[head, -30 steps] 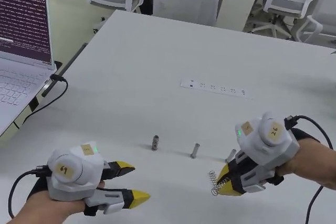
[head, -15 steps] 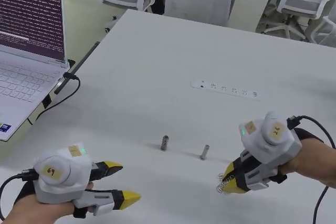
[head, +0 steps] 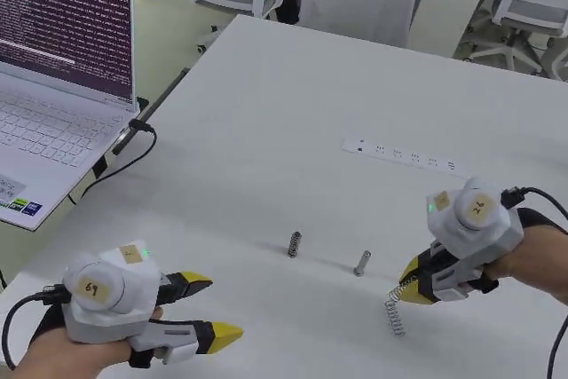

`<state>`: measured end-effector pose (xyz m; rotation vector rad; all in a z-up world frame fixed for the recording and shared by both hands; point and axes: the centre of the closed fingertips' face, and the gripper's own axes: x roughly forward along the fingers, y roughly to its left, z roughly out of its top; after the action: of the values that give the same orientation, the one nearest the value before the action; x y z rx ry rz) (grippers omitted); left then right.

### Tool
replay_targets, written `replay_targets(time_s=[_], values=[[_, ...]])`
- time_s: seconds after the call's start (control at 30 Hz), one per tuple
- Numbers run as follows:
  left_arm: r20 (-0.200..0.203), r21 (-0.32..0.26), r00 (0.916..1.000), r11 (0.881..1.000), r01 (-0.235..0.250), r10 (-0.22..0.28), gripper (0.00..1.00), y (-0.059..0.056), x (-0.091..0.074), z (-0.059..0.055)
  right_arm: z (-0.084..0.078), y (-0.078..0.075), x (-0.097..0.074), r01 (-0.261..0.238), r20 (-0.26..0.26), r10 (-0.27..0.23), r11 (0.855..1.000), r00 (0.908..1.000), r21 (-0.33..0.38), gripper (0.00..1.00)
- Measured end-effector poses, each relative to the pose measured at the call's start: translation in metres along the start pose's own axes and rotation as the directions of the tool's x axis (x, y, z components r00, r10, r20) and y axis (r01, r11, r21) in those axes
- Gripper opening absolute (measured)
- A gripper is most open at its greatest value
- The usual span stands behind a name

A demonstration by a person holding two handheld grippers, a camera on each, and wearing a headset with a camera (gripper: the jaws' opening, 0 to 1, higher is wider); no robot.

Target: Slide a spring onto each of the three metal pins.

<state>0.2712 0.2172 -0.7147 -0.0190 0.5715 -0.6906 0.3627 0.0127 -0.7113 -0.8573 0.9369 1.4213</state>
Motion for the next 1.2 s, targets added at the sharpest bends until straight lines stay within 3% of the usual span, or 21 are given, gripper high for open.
replay_targets(time_s=[0.57, 1.2], values=[[0.01, -0.018, 0.9991, 0.999, -0.042, 0.042, 0.47, 0.012, -0.013, -0.002, 0.015, -0.041, 0.006, 0.028, -0.01, -0.028, 1.0, 0.9996, -0.008, 0.08], [0.015, -0.056, 0.997, 0.996, -0.075, 0.076, 0.48, 0.016, -0.024, -0.008, 0.02, -0.064, 0.023, 0.016, -0.033, -0.017, 1.0, 0.9993, -0.024, 0.09]])
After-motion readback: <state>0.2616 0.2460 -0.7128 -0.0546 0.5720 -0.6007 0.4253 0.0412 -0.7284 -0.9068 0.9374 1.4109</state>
